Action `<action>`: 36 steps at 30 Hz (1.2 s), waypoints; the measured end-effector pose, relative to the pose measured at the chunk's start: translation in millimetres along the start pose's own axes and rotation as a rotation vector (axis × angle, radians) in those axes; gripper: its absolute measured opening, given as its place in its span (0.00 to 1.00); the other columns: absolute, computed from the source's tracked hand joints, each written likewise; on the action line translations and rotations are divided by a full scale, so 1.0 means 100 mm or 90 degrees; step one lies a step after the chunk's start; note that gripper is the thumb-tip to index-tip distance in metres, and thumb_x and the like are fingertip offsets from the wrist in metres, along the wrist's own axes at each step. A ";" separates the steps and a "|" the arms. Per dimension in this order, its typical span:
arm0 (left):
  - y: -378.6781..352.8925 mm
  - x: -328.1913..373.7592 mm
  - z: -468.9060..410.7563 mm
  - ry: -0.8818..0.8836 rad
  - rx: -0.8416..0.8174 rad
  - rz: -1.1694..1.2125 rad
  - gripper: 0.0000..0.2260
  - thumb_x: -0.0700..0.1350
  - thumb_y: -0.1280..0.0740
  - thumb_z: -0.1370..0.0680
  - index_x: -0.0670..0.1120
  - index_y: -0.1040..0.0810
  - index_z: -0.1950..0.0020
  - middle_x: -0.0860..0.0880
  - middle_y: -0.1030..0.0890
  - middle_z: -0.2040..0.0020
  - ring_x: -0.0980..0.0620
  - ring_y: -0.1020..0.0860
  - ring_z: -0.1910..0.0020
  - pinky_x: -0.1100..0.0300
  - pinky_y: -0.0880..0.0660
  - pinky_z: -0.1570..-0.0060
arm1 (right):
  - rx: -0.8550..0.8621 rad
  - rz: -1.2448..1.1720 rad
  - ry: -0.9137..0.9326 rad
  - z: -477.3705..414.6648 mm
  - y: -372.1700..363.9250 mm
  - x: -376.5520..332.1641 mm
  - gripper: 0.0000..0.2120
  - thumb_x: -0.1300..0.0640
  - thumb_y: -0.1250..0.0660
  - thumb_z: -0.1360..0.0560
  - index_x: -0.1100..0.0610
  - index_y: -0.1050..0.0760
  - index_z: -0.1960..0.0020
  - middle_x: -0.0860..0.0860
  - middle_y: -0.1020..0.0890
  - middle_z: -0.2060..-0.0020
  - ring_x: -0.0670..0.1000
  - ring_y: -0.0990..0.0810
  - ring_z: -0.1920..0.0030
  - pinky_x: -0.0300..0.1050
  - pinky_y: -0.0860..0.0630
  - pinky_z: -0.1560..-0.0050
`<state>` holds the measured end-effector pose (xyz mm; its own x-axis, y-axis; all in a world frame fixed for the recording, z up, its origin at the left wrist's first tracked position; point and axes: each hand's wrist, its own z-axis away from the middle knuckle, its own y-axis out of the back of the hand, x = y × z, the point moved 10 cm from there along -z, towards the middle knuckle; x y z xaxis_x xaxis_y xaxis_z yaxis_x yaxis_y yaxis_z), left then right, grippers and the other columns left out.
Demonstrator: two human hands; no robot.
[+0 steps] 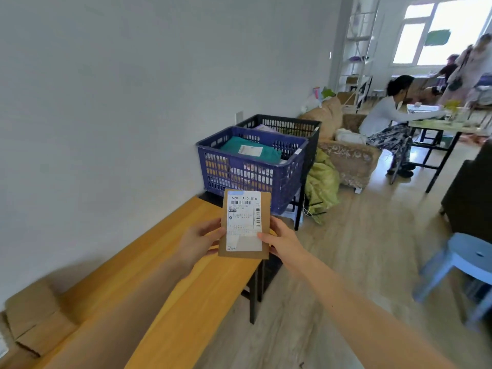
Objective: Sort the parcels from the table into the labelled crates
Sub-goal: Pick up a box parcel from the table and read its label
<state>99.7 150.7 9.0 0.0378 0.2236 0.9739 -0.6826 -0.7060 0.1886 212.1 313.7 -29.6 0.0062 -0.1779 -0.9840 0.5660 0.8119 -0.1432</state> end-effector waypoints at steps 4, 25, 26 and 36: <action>-0.58 0.15 -0.36 0.009 0.006 0.000 0.19 0.49 0.33 0.22 0.51 0.27 0.31 0.53 0.19 0.42 0.52 0.19 0.46 0.57 0.21 0.52 | -0.009 -0.021 -0.011 -0.25 0.62 -0.13 0.23 0.65 0.31 0.25 0.46 0.31 0.36 0.43 0.21 0.42 0.46 0.21 0.43 0.43 0.21 0.50; -3.11 0.83 -2.14 0.069 0.020 0.042 0.08 0.47 0.34 0.21 0.56 0.22 0.43 0.54 0.17 0.48 0.53 0.18 0.50 0.56 0.18 0.55 | 0.008 -0.037 -0.004 -1.42 3.41 -0.84 0.22 0.67 0.32 0.25 0.50 0.31 0.36 0.43 0.21 0.45 0.48 0.21 0.45 0.35 0.21 0.61; -3.17 0.83 -2.24 0.072 0.018 0.038 0.08 0.47 0.34 0.21 0.56 0.22 0.43 0.54 0.17 0.48 0.53 0.18 0.50 0.58 0.18 0.57 | 0.015 -0.036 -0.002 -1.49 3.49 -0.84 0.22 0.67 0.32 0.25 0.50 0.31 0.37 0.44 0.22 0.44 0.49 0.21 0.44 0.36 0.21 0.61; -3.77 0.99 -3.81 0.070 -0.007 0.067 0.08 0.45 0.34 0.21 0.52 0.21 0.43 0.51 0.15 0.50 0.50 0.16 0.53 0.52 0.18 0.53 | 0.054 0.033 0.003 -2.78 4.31 -1.07 0.26 0.66 0.32 0.25 0.56 0.33 0.30 0.46 0.22 0.40 0.50 0.22 0.42 0.50 0.22 0.43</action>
<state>82.4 694.9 -13.8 -0.1134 0.2217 0.9685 -0.6871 -0.7216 0.0848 226.2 836.9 -15.7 0.0339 -0.1349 -0.9903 0.6330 0.7697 -0.0832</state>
